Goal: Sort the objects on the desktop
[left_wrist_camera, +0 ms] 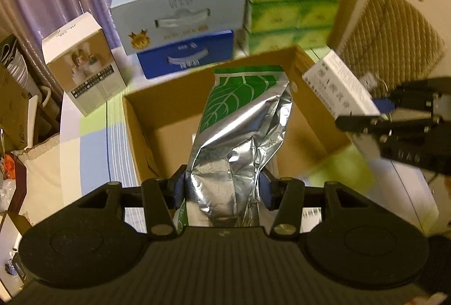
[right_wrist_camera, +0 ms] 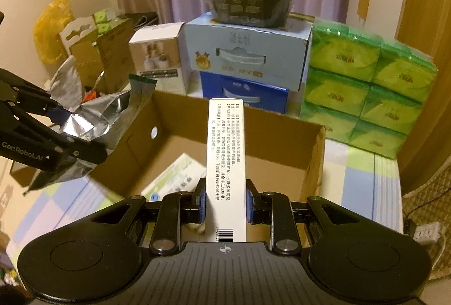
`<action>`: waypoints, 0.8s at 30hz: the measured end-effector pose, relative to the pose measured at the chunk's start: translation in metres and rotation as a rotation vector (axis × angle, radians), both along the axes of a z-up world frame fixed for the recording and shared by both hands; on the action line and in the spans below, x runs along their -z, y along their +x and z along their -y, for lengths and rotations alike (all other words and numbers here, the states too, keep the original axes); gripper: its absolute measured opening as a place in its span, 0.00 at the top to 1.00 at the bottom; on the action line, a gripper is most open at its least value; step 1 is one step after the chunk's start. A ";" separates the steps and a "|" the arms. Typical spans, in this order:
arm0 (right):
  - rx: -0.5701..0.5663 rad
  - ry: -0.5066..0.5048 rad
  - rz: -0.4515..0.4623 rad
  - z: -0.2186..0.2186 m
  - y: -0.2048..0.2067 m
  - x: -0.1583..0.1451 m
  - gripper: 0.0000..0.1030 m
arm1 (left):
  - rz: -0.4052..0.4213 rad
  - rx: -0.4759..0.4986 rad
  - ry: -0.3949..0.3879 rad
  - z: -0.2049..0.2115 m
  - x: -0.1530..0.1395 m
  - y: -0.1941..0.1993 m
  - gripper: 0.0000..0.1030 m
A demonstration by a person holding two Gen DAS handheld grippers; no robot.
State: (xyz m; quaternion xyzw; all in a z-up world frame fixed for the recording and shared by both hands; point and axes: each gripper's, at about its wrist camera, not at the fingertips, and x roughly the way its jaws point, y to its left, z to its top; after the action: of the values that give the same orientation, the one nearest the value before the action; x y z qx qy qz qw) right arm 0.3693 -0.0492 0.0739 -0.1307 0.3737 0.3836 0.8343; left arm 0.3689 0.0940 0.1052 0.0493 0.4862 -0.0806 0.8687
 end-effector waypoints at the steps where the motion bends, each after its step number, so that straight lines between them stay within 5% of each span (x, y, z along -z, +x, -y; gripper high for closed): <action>1: 0.005 0.001 -0.003 -0.004 0.005 0.001 0.78 | 0.000 -0.010 -0.008 -0.001 0.000 0.007 0.56; 11: 0.061 0.008 -0.048 -0.025 0.044 0.027 0.78 | -0.029 -0.102 -0.069 -0.007 0.041 0.053 0.56; 24: 0.064 -0.018 -0.068 -0.030 0.058 0.052 0.78 | 0.015 -0.107 -0.023 -0.004 0.064 0.060 0.56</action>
State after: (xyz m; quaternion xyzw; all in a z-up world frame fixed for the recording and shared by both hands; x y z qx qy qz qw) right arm 0.4270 -0.0195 0.0215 -0.1129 0.4092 0.3576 0.8318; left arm 0.4293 0.0977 0.0413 0.0136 0.4804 -0.0392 0.8760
